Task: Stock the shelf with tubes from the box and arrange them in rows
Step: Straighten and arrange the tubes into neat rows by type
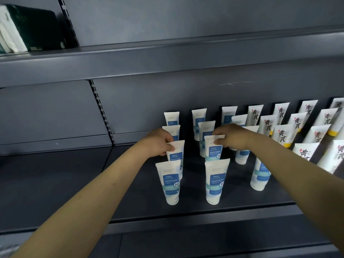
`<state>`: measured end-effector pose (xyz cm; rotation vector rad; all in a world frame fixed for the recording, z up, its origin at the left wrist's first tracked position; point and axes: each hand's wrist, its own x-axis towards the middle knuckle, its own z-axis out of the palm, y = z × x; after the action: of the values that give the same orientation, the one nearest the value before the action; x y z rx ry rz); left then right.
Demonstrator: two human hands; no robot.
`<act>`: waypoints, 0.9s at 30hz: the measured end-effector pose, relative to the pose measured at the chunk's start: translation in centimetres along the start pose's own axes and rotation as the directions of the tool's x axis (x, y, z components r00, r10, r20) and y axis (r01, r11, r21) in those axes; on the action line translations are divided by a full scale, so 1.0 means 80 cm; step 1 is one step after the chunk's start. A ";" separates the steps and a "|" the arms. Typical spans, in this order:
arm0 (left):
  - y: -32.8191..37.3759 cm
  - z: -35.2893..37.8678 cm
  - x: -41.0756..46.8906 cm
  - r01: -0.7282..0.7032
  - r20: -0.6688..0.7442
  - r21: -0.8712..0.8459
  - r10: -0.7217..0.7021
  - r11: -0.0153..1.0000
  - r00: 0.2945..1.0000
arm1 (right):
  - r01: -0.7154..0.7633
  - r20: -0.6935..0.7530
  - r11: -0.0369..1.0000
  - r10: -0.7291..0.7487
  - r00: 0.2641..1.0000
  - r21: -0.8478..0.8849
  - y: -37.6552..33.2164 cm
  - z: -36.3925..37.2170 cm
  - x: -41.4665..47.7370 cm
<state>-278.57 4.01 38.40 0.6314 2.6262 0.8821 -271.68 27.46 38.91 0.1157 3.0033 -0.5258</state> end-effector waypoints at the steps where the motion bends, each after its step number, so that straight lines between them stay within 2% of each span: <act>1: 0.001 -0.001 -0.001 -0.006 0.003 0.023 0.005 1.000 1.000 | 0.005 0.005 1.000 -0.005 1.000 -0.010 -0.001 -0.001 -0.001; 7: 0.007 -0.010 -0.005 -0.039 0.011 0.072 0.039 0.997 0.999 | 0.035 0.104 0.999 -0.037 0.994 0.021 0.001 -0.015 -0.003; 9: 0.009 -0.017 -0.005 -0.063 -0.006 0.051 0.064 0.997 0.998 | 0.043 0.069 0.994 -0.050 0.996 0.097 0.006 -0.021 -0.002; 12: 0.014 -0.029 0.003 -0.124 -0.097 0.051 0.128 0.991 0.987 | 0.065 -0.060 0.965 -0.052 0.997 0.253 0.015 -0.030 0.004; 16: 0.015 -0.030 0.030 -0.188 -0.216 0.108 0.208 0.976 0.954 | 0.130 -0.195 0.968 -0.088 0.977 0.216 0.024 -0.036 0.032; 18: 0.012 -0.026 0.046 -0.190 -0.226 0.167 0.226 0.967 0.948 | 0.137 -0.174 0.975 -0.106 0.979 0.176 0.026 -0.036 0.047; 22: -0.002 -0.025 0.071 -0.156 -0.143 0.298 0.205 0.942 0.968 | 0.100 -0.066 0.991 -0.094 0.993 0.087 0.029 -0.031 0.073; 27: -0.013 -0.017 0.088 -0.138 -0.110 0.329 0.183 0.934 0.977 | 0.080 -0.062 0.996 -0.082 0.995 -0.035 0.027 -0.022 0.093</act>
<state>-285.49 6.05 37.80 0.9083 2.9075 0.5594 -278.99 30.54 39.07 0.0080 3.0883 -0.4895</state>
